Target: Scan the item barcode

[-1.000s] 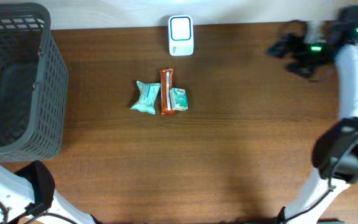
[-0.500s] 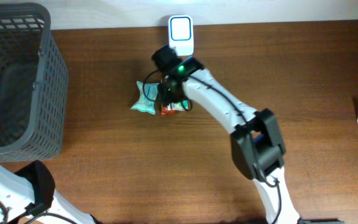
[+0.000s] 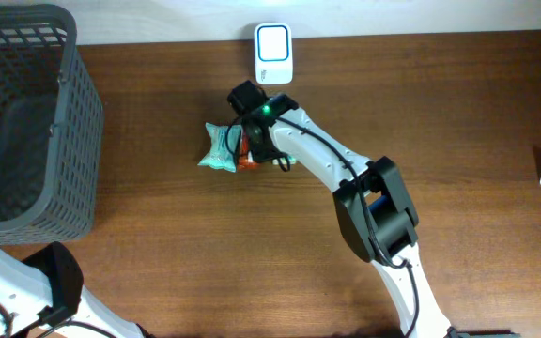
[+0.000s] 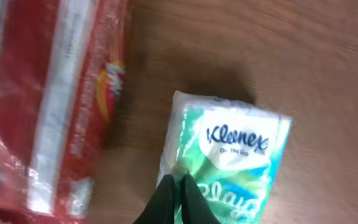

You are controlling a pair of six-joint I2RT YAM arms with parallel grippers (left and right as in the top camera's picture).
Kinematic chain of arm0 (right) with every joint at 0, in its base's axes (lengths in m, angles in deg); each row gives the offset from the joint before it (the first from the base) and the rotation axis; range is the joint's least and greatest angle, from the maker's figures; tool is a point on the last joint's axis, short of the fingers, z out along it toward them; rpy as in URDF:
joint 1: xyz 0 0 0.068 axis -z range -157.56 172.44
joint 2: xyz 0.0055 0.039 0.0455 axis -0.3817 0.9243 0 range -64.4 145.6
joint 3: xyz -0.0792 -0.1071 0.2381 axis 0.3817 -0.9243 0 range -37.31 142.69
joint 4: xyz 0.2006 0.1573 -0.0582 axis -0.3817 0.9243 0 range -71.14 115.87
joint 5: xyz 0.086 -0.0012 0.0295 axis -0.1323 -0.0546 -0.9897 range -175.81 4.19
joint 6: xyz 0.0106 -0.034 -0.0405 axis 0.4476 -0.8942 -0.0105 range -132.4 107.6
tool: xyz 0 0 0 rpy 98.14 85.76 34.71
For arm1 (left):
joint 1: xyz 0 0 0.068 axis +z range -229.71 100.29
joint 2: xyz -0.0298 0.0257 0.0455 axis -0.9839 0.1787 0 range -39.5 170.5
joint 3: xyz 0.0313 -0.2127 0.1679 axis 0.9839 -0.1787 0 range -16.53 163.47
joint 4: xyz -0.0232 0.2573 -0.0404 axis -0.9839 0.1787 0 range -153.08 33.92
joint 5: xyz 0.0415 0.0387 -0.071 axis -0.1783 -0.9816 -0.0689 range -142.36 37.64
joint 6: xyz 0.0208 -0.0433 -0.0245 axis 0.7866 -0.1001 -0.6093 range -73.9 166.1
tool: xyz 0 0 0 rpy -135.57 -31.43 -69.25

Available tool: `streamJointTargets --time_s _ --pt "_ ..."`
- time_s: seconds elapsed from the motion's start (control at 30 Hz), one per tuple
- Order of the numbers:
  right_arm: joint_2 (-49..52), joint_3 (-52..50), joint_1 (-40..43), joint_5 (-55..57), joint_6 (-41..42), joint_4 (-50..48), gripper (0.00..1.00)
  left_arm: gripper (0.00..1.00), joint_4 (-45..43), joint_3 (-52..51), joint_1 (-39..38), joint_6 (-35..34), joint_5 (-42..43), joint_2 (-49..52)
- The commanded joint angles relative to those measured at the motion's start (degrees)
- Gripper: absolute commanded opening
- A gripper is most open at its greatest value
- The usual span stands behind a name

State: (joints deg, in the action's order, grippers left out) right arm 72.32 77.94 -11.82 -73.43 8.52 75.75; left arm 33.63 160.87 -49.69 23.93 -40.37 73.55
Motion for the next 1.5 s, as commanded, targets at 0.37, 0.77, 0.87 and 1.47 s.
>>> streamJointTargets --time_s 0.37,0.77,0.87,1.47 --pt "1.7 4.8 0.9 1.7 -2.4 7.4 0.49 0.99 0.0 0.0 0.2 -0.3 0.0 -0.2" --pt "3.3 8.4 1.2 -3.0 -1.0 8.3 0.04 0.99 0.0 0.0 0.2 -0.3 0.0 -0.2" --pt "3.1 18.3 4.4 -19.5 -5.8 12.5 0.04 0.99 0.0 0.0 0.2 -0.3 0.0 -0.2" --pt "-0.3 6.5 30.1 -33.7 -12.2 18.3 0.37 0.99 0.0 0.0 0.2 -0.3 0.0 -0.2"
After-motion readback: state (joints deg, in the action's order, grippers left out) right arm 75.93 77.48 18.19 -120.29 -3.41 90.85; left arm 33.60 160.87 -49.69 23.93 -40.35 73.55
